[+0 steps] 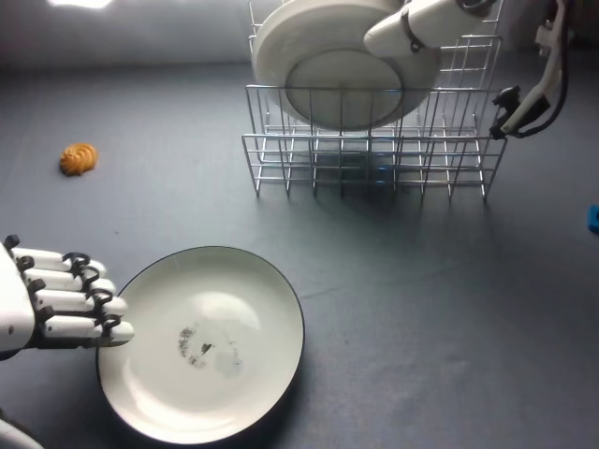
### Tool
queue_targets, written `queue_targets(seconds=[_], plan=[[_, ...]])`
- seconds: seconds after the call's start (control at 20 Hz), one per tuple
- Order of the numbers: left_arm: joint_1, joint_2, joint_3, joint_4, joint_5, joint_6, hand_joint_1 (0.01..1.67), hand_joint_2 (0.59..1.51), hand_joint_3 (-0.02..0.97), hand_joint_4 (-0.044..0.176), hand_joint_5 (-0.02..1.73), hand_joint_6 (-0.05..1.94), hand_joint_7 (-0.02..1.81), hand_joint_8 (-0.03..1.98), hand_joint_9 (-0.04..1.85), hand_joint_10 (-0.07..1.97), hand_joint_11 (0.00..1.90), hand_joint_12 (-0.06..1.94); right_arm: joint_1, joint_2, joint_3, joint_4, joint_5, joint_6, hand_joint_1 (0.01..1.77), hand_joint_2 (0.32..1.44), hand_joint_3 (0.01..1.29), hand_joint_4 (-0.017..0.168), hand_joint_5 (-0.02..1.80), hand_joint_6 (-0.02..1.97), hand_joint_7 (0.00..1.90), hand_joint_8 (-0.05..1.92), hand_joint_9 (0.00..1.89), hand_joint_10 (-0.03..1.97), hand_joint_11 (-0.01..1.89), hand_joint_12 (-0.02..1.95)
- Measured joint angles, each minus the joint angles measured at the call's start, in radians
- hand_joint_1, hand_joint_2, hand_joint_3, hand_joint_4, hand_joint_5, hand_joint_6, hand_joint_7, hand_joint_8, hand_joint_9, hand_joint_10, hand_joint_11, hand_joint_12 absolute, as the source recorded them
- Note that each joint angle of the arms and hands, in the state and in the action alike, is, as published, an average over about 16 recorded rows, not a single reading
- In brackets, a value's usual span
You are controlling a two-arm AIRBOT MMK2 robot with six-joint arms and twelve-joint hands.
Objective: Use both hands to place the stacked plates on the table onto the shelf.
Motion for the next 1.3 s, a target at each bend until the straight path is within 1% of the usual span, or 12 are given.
queue_targets(seconds=[0.05,0.15,0.45,0.65,0.75,0.85,1.1,1.3], plan=[[-0.001,0.000,0.001,0.000,-0.011,0.000,0.01,1.103,0.019,0.007,0.05,0.02,0.02,0.00,0.02,0.01,0.02,0.01,-0.004,-0.001,0.004,0.000,0.001,0.000,1.22,1.06,0.01,-0.009,0.88,1.01,1.09,0.75,1.29,0.02,0.94,0.96],[-0.004,0.000,0.002,0.001,-0.033,0.000,0.02,1.103,0.019,0.007,0.05,0.02,0.02,0.00,0.02,0.01,0.02,0.01,-0.012,-0.004,0.012,0.001,0.003,0.000,1.21,1.06,0.01,-0.009,0.88,0.92,1.07,0.65,1.26,0.02,0.92,0.96],[-0.001,-0.002,0.003,0.009,-0.092,0.000,0.02,1.098,0.019,0.005,0.04,0.02,0.02,0.00,0.02,0.01,0.02,0.01,-0.026,-0.008,0.022,0.002,0.012,0.002,1.16,1.06,0.01,-0.007,0.86,0.54,1.02,0.33,1.15,0.02,0.85,0.95],[0.010,-0.008,0.004,0.016,-0.108,0.000,0.02,1.096,0.019,0.004,0.04,0.02,0.02,0.00,0.02,0.01,0.02,0.01,-0.028,-0.008,0.021,0.003,0.020,0.004,1.13,1.06,0.01,-0.005,0.84,0.29,0.97,0.13,1.06,0.02,0.77,0.95],[0.017,-0.012,0.004,0.019,-0.102,0.001,0.02,1.095,0.020,0.004,0.04,0.02,0.02,0.00,0.02,0.01,0.02,0.01,-0.027,-0.008,0.020,0.003,0.021,0.004,1.11,1.06,0.01,-0.005,0.83,0.16,0.95,0.04,1.02,0.02,0.72,0.95],[0.023,-0.016,0.003,0.017,-0.085,0.001,0.02,1.094,0.020,0.004,0.04,0.02,0.02,0.00,0.02,0.01,0.02,0.01,-0.024,-0.008,0.018,0.002,0.020,0.005,1.10,1.06,0.01,-0.004,0.82,0.05,0.92,0.01,0.98,0.02,0.67,0.94],[0.045,-0.028,0.002,-0.004,-0.029,-0.002,0.01,1.094,0.020,0.004,0.04,0.02,0.01,0.00,0.02,0.01,0.02,0.00,-0.009,0.000,0.000,-0.015,0.029,0.000,1.09,1.05,0.01,-0.003,0.78,0.02,0.87,0.01,0.92,0.02,0.57,0.96],[0.071,-0.034,0.003,-0.024,0.014,-0.019,0.02,1.097,0.020,0.003,0.04,0.01,0.01,0.00,0.01,0.00,0.02,-0.01,0.017,0.017,-0.035,-0.040,0.057,-0.042,1.09,1.04,0.01,-0.003,0.76,0.02,0.84,0.01,0.89,0.02,0.52,0.96]])
